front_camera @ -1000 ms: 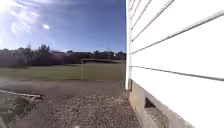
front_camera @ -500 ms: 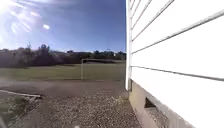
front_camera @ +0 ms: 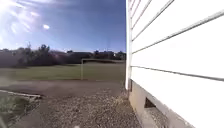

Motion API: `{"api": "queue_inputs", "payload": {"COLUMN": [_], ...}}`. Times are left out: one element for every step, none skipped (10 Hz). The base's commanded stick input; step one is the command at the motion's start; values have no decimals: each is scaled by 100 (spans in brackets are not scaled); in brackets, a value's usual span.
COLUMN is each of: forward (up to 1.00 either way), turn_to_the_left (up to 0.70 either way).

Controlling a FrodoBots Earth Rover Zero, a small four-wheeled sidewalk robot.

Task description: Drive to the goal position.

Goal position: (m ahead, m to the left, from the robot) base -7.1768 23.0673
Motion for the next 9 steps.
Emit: {"api": "queue_inputs", "payload": {"forward": [5, 5, 5, 5, 5, 5, 5, 5, 5], "turn_to_the_left": [0, 0, 0, 0, 0, 0, 0, 0, 0]}}
